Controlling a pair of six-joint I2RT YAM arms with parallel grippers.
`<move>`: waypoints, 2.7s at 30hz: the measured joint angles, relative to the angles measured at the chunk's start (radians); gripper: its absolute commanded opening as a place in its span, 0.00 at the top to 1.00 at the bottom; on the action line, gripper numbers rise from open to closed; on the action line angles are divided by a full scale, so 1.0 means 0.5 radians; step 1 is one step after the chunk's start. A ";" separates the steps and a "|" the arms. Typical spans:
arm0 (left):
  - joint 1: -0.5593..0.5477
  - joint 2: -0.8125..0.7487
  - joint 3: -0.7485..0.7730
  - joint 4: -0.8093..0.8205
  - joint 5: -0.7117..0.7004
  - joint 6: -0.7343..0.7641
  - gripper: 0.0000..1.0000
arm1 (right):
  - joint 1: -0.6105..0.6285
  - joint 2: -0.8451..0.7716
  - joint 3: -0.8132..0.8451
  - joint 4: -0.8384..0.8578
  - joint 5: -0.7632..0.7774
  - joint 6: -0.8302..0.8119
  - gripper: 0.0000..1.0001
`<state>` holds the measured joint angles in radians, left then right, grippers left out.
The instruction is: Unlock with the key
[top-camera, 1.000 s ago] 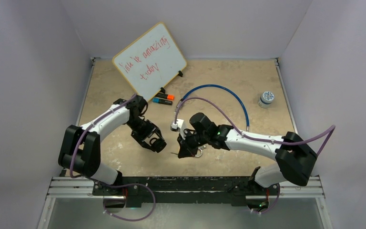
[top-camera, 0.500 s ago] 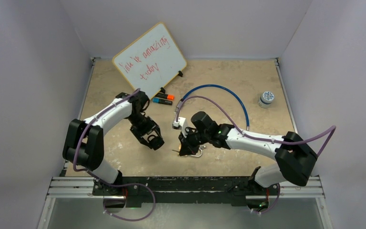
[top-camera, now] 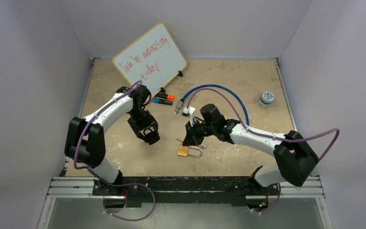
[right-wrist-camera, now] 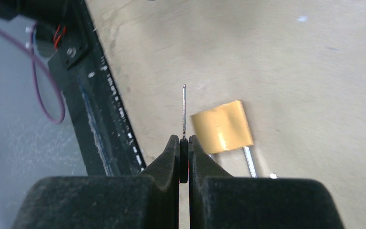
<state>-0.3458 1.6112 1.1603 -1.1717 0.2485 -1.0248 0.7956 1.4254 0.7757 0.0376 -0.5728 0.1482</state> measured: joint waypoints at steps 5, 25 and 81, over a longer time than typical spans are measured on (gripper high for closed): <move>-0.171 0.024 0.175 0.050 -0.348 0.060 1.00 | -0.223 0.000 -0.052 0.081 0.027 0.172 1.00; -1.014 -0.716 -1.324 2.640 -1.243 1.269 1.00 | -0.787 0.217 0.050 0.346 0.146 0.938 1.00; -0.941 -1.222 -1.528 3.130 -1.511 0.968 0.07 | -0.401 0.619 0.651 -0.372 0.656 0.837 1.00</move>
<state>-0.8165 1.0000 0.3962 0.3931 -0.5068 -0.5407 0.5953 1.7348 1.1011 -0.1486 -0.2447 0.5667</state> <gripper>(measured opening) 0.923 0.031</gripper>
